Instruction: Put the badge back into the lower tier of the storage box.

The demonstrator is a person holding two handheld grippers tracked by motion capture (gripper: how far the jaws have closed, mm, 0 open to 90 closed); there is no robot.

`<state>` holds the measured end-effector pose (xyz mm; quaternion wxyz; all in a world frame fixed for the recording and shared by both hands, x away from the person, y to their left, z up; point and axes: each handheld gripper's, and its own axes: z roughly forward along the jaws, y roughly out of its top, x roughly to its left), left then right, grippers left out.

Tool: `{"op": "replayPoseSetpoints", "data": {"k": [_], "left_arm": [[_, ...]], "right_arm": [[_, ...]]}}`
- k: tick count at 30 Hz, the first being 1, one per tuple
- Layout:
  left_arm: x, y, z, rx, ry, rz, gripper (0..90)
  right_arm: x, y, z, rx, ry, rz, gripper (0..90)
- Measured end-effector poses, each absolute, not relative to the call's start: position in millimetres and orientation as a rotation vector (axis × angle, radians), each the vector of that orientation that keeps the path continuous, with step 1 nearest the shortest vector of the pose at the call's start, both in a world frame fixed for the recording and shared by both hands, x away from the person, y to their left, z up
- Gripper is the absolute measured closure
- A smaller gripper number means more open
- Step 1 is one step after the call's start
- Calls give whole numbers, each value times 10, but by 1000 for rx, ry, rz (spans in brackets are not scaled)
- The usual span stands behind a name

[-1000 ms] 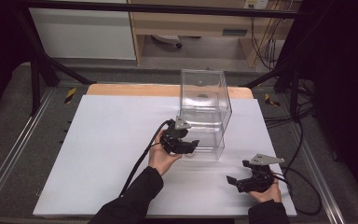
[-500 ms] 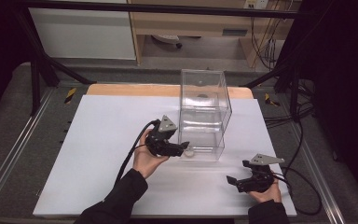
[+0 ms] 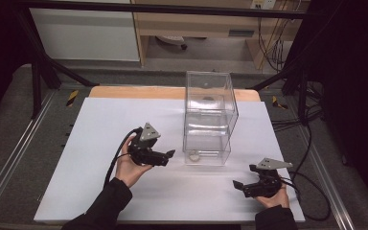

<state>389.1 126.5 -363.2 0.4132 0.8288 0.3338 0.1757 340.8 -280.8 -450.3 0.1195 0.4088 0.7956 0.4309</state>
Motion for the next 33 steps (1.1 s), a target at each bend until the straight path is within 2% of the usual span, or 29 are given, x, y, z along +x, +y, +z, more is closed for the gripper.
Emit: {"op": "replayPoseSetpoints", "data": {"k": [12, 33], "left_arm": [[3728, 1667, -3859, 2081, 910, 483, 82], [3431, 2201, -4265, 2083, 992, 472, 85]], "right_arm": [[3408, -2809, -4502, 1199, 2321, 1258, 6], [3405, -2814, -4496, 1204, 2315, 1257, 6]]}}
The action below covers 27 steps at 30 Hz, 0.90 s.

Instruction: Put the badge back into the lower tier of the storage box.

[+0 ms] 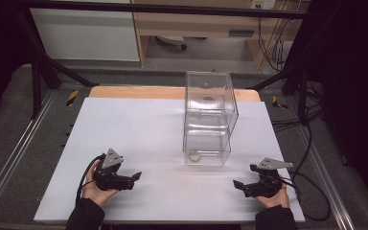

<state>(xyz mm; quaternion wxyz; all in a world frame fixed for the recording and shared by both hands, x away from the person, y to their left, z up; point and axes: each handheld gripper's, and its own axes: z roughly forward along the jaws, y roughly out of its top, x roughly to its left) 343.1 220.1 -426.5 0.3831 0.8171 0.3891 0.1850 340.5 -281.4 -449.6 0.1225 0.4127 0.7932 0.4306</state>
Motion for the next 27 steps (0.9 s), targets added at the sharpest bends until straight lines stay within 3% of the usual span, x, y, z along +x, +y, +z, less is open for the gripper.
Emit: {"op": "replayPoseSetpoints", "data": {"k": [27], "left_arm": [[3243, 2767, -4452, 2026, 1045, 490, 84]], "right_arm": [[3402, -2816, -4494, 1210, 2315, 1246, 6]]}}
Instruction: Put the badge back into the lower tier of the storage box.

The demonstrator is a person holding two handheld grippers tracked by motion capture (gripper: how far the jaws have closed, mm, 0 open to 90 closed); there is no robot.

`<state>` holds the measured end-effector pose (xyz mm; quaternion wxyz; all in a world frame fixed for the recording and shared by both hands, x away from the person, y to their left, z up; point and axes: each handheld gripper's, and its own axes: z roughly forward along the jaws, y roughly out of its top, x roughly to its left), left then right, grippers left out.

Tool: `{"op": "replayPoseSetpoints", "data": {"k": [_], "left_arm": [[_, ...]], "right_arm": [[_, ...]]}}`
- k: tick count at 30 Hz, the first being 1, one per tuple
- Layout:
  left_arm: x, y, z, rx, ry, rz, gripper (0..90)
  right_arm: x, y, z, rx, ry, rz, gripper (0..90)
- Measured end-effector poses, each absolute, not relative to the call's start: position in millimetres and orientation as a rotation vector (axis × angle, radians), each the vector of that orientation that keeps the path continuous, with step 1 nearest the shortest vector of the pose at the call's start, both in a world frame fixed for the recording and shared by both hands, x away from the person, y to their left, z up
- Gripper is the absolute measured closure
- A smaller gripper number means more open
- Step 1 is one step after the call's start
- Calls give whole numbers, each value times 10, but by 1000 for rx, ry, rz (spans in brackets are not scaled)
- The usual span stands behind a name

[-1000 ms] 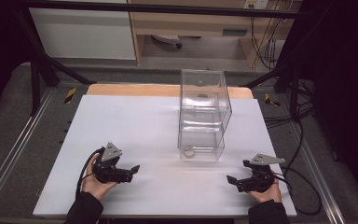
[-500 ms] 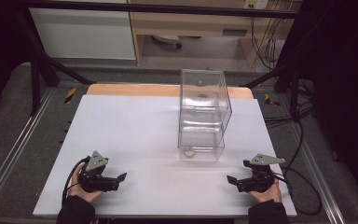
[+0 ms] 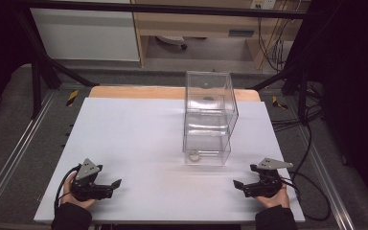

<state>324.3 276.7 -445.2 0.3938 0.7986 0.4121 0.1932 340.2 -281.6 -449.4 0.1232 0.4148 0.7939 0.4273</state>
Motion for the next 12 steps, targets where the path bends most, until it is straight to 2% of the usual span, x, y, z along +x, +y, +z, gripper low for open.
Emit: {"op": "replayPoseSetpoints", "data": {"k": [12], "left_arm": [[3261, 2774, -4467, 2038, 1045, 491, 83]], "right_arm": [[3412, -2814, -4502, 1201, 2318, 1244, 7]]}}
